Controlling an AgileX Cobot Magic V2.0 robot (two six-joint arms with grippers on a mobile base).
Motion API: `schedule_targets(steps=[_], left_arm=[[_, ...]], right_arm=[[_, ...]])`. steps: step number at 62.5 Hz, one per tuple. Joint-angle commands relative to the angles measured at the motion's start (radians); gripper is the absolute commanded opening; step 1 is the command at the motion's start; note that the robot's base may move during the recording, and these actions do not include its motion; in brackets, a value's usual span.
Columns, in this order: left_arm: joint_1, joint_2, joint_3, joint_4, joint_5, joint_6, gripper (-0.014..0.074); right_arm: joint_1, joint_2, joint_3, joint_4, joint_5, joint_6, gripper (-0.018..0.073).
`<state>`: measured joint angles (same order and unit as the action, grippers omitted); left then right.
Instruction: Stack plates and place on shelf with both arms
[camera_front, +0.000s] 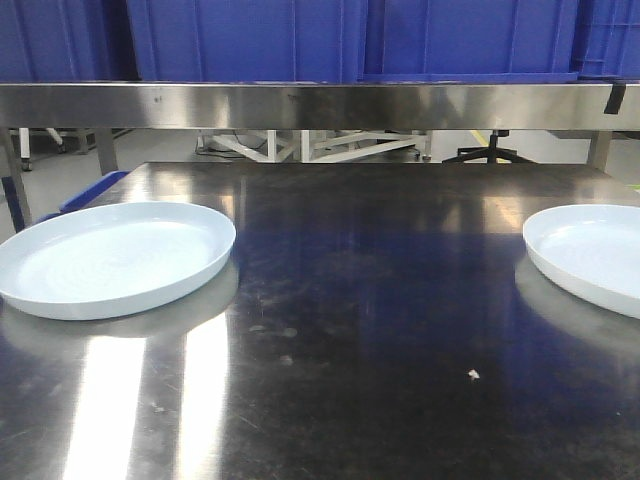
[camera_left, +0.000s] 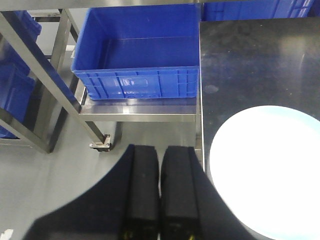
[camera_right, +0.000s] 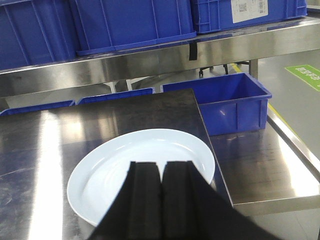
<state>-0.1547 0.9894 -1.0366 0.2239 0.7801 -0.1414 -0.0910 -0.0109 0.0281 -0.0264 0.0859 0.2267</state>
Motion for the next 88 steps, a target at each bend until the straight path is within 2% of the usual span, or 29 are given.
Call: schedule_targets(steps=[1,5,35,46,52,55,59,63,70,76,88], left_arm=[[-0.007,-0.011,-0.036,-0.027,-0.081,-0.002,0.0087],[-0.007,-0.011,-0.036,-0.045,-0.088,-0.002,0.0087],[-0.007,-0.011,-0.036,-0.045,-0.092,-0.002,0.0087],[-0.007,-0.011,-0.034,-0.086,-0.083,-0.002,0.0087],[-0.007,-0.011,-0.034,-0.084,-0.080,-0.002,0.0087],[-0.007,-0.011,-0.034,-0.084,-0.078,-0.002,0.0087],[-0.007,-0.011,-0.034,-0.082,-0.073,-0.002,0.0087],[-0.007,-0.011,-0.034,-0.082,-0.066,-0.002,0.0087],[-0.007,-0.011,-0.034,-0.079,-0.064,-0.002,0.0087],[-0.007,-0.011,-0.034,-0.079,-0.064,-0.002,0.0087],[-0.007,-0.011,-0.034,-0.079,-0.064,-0.002,0.0087]], right_arm=[[0.000,-0.018,0.002,-0.003,-0.086,-0.002,0.0020],[0.000,-0.018,0.002,-0.003,-0.086,-0.002,0.0020],[0.000,-0.018,0.002,-0.003,-0.086,-0.002,0.0020],[-0.004,-0.018,0.002,-0.011,-0.086,-0.017,0.0020],[-0.002,-0.018,0.001,-0.010,-0.143,-0.017,0.0020],[-0.002,-0.018,-0.012,0.017,-0.151,0.026,0.0020],[-0.002,-0.009,-0.069,0.108,-0.058,0.105,0.0020],[-0.002,0.020,-0.128,0.136,0.039,0.117,0.0020],[-0.001,0.131,-0.245,0.132,0.131,0.113,0.0020],[-0.001,0.281,-0.360,0.132,0.156,0.110,0.0020],[-0.001,0.634,-0.585,0.082,0.182,0.006,0.0020]])
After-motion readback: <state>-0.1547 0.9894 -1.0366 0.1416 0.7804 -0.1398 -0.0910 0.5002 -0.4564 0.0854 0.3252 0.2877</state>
